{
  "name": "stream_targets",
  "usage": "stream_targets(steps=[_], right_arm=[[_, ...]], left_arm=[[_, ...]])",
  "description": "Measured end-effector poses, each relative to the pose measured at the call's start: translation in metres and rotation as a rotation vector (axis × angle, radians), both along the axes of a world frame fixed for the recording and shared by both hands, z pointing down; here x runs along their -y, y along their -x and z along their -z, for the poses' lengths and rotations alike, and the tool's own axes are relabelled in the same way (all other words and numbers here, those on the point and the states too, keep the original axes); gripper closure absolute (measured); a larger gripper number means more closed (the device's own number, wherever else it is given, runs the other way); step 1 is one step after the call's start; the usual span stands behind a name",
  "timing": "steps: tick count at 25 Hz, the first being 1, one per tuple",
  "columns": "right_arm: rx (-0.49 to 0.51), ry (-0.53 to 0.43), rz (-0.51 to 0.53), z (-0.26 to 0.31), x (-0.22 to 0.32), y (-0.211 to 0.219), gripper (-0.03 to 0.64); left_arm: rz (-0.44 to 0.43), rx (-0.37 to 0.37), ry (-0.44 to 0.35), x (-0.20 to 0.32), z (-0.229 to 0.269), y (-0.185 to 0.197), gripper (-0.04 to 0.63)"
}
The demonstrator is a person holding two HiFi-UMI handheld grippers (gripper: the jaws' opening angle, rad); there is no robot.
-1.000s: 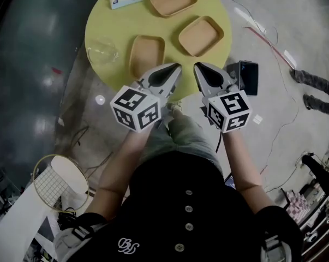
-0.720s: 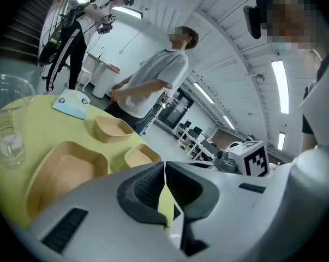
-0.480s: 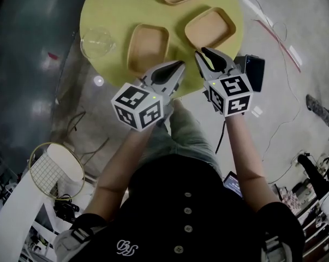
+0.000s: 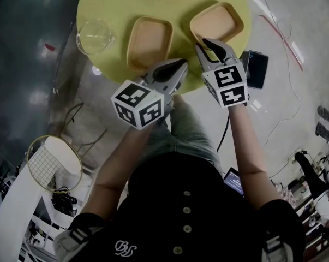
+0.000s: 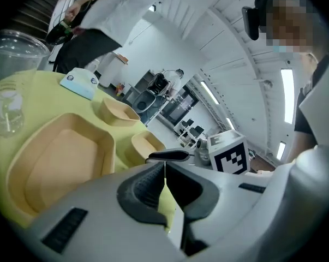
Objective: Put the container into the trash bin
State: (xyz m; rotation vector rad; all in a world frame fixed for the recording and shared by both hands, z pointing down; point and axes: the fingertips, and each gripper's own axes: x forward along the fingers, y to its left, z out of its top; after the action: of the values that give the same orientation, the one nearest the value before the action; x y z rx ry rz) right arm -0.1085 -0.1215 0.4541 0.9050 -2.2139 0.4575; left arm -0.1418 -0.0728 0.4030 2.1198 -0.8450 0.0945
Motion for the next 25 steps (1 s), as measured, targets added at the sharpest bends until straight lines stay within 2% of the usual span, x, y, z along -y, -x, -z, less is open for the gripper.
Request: stream_targets(steps=[5, 7, 16, 25], right_arm=[[-0.097, 0.015, 0.039, -0.014, 0.001, -0.002, 0.548], [-0.098, 0.016, 0.041, -0.014, 0.0, -0.001, 0.591], [-0.02, -0.023, -0.055, 0.018, 0.001, -0.014, 0.598], [0.075, -0.055, -0.178, 0.061, -0.017, -0.06, 0.6]], left_arm=[[0.003, -0.004, -0.001, 0.003, -0.002, 0.002, 0.579], [0.006, -0.004, 0.001, 0.002, -0.002, 0.004, 0.58], [-0.013, 0.001, -0.03, -0.003, 0.007, 0.011, 0.578], [-0.077, 0.013, -0.116, -0.006, 0.039, 0.001, 0.579]])
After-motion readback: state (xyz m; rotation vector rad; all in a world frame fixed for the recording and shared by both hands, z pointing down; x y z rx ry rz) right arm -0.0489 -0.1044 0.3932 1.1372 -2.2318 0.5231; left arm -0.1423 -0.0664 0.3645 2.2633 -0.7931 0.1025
